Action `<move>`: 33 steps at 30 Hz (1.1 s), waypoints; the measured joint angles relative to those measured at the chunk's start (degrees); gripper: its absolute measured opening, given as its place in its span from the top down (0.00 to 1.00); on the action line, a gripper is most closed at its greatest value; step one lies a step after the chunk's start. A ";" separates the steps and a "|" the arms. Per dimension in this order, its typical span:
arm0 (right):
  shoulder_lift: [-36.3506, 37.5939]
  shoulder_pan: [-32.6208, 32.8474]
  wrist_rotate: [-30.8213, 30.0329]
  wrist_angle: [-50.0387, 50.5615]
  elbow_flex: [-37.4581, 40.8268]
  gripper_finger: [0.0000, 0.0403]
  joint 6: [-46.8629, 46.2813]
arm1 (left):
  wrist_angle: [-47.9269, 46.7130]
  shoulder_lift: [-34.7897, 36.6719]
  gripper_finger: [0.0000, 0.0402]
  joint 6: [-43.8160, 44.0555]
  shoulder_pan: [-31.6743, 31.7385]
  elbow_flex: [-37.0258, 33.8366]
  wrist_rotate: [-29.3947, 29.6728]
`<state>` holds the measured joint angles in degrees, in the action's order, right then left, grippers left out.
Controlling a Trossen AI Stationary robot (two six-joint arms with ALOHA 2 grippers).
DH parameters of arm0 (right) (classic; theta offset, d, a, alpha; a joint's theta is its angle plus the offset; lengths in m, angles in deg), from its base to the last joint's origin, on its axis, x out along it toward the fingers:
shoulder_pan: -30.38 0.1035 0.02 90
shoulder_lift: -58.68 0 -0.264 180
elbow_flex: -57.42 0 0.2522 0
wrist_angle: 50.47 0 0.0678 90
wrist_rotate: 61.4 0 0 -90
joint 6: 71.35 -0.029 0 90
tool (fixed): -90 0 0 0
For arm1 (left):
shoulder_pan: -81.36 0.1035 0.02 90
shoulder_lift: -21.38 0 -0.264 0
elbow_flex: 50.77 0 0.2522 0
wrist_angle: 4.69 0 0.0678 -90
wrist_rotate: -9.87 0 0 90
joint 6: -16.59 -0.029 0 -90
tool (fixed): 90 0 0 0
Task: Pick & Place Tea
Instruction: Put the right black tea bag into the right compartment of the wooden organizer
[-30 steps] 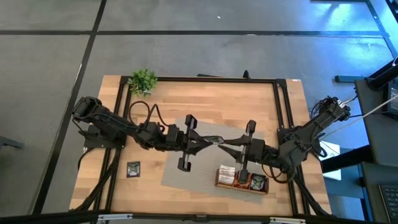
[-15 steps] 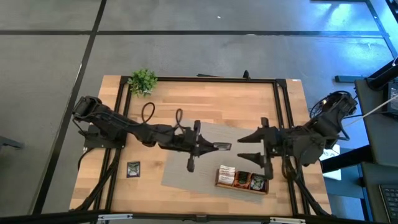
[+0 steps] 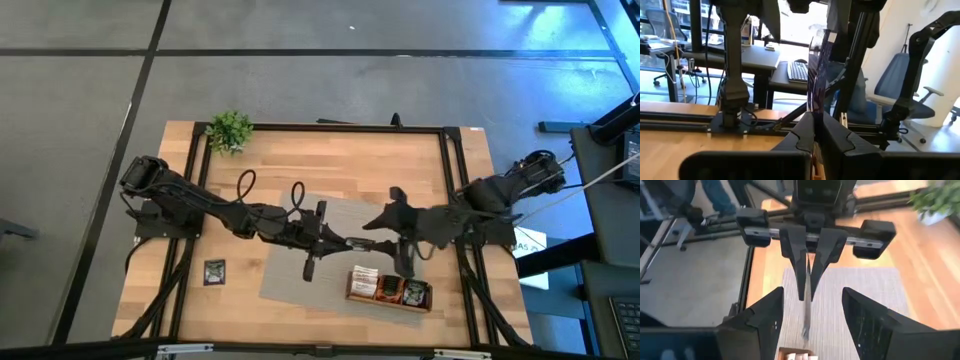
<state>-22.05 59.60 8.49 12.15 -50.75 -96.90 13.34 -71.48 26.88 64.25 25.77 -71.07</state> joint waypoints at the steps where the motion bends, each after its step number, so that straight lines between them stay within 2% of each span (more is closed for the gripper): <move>1: -0.37 -0.63 1.53 -0.04 0.00 0.50 0.42 | -0.02 0.00 0.98 -0.02 -0.02 0.00 0.00; 9: -1.42 -3.53 7.64 -0.09 0.02 0.60 -0.08 | 0.15 0.00 0.98 -0.42 0.00 0.00 0.00; 21: -1.34 -3.94 8.14 -0.17 0.02 0.98 -1.34 | 0.15 0.00 0.90 -2.68 0.02 0.00 1.64; 25: -1.34 -3.94 7.80 -0.15 0.02 0.97 -3.20 | 0.14 0.00 0.89 -5.32 0.02 0.00 1.59; 29: -1.16 -3.26 7.53 0.04 0.02 0.99 -4.15 | -1.08 0.61 0.86 -3.82 0.02 0.00 1.44; 33: -0.27 1.32 2.71 5.34 0.01 0.99 -9.58 | -5.63 2.52 0.78 -3.53 0.02 0.00 1.75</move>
<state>-22.31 60.92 11.20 17.49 -50.74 -106.48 7.71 -68.97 23.35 64.27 25.77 -69.33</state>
